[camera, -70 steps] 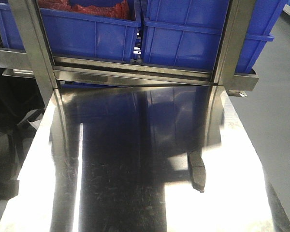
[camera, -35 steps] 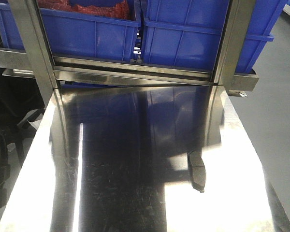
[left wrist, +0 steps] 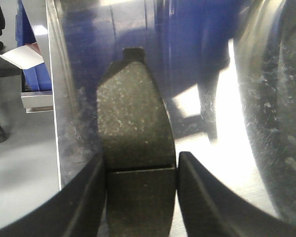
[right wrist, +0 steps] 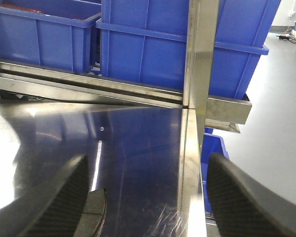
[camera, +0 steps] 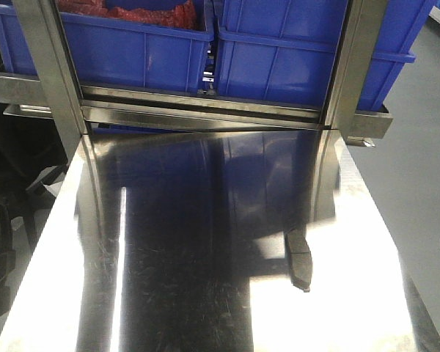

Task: Move and align brake pads A on conveyor
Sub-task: 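Move the right arm toward the other brake pad, then lower the open right gripper over the second brake pad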

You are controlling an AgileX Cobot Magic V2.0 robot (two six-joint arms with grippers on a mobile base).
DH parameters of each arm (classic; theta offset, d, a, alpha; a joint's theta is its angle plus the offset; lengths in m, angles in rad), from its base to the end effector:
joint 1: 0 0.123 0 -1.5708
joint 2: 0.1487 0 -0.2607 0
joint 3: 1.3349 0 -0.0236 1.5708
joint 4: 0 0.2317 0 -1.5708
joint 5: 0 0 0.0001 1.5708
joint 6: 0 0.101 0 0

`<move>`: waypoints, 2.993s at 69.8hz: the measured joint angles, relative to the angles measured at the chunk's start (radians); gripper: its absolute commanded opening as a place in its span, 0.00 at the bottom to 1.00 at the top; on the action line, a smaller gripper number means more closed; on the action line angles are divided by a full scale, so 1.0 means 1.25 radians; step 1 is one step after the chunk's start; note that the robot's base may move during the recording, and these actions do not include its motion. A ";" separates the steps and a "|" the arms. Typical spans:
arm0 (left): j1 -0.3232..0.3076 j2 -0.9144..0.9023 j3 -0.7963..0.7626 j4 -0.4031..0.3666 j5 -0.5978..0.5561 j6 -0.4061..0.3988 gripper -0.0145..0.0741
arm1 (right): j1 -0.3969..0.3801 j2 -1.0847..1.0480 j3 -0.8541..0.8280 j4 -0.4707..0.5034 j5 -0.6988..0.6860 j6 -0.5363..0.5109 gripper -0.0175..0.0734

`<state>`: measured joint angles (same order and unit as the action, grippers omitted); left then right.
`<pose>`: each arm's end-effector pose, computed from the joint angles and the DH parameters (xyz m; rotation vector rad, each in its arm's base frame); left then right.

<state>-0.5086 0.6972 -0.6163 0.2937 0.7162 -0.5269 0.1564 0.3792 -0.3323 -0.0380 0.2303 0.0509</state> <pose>0.1275 -0.0491 0.2801 0.1300 2.2498 -0.2212 0.1034 0.0154 0.2681 -0.1191 1.7580 0.1162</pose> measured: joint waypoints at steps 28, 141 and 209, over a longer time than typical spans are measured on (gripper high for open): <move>0.000 0.000 0.000 0.000 0.000 0.000 0.15 | 0.000 0.000 0.000 0.004 0.000 0.000 0.74; 0.000 0.000 0.000 0.002 -0.001 0.000 0.15 | 0.173 0.989 -0.611 0.030 0.393 0.059 0.75; 0.000 0.000 0.000 0.002 -0.001 0.000 0.15 | 0.173 1.221 -0.792 0.047 0.588 0.212 0.79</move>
<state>-0.5086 0.6972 -0.6163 0.2965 0.7153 -0.5269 0.3732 1.9055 -1.3223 0.0208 0.9658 0.3153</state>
